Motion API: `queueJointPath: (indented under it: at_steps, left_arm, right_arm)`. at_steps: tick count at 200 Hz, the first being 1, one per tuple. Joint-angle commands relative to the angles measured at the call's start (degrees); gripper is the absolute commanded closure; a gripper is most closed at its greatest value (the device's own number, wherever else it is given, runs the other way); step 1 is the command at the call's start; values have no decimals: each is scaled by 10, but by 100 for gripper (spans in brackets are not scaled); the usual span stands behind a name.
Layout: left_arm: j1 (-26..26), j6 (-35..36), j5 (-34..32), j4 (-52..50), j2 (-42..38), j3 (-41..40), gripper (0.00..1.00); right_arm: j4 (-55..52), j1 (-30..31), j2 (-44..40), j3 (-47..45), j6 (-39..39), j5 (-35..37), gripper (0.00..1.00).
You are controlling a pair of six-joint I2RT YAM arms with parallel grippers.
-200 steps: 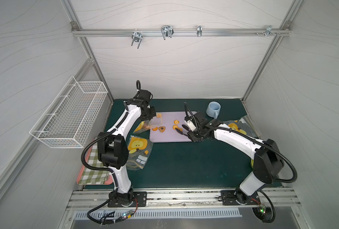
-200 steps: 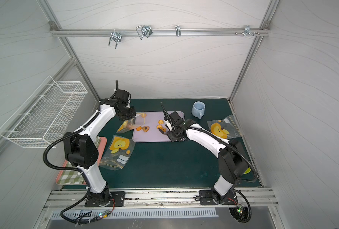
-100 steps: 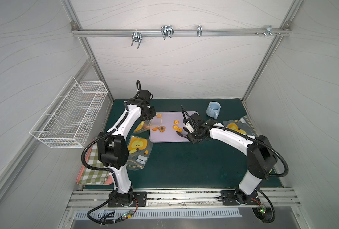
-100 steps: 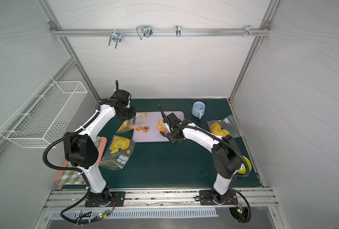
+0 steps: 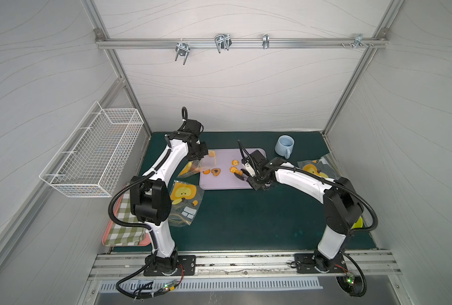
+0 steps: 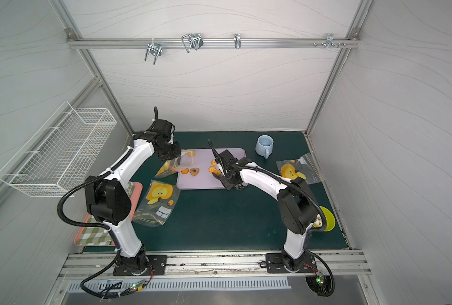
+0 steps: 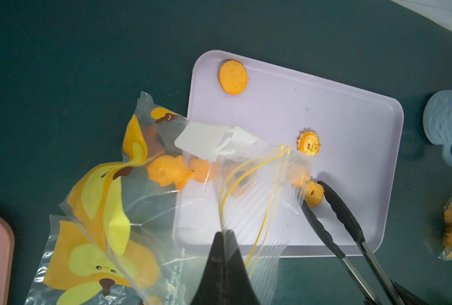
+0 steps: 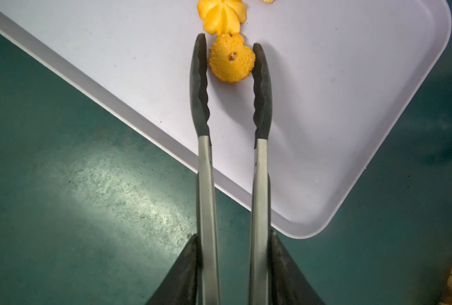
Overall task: Put the cookies into a resealable bag to prevent moisture
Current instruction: Pick up the cookie from the tray, then place the cookie in the ziploc bag.
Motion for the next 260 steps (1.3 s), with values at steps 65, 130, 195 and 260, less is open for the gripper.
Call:
queueJointPath:
  at_steps: [65, 130, 195, 260]
  left_arm:
    - [4, 0, 5, 7, 6, 14, 100]
    - [4, -2, 2, 8, 5, 13, 100]
    - [4, -4, 10, 35, -9, -9, 100]
    - [4, 0, 20, 36, -8, -9, 100]
  right_arm:
    - [63, 4, -124, -31, 13, 15, 63]
    - [110, 9, -116, 35, 23, -124, 63]
    - [86, 33, -25, 121, 15, -165, 64]
    - [80, 39, 32, 154, 14, -164, 51]
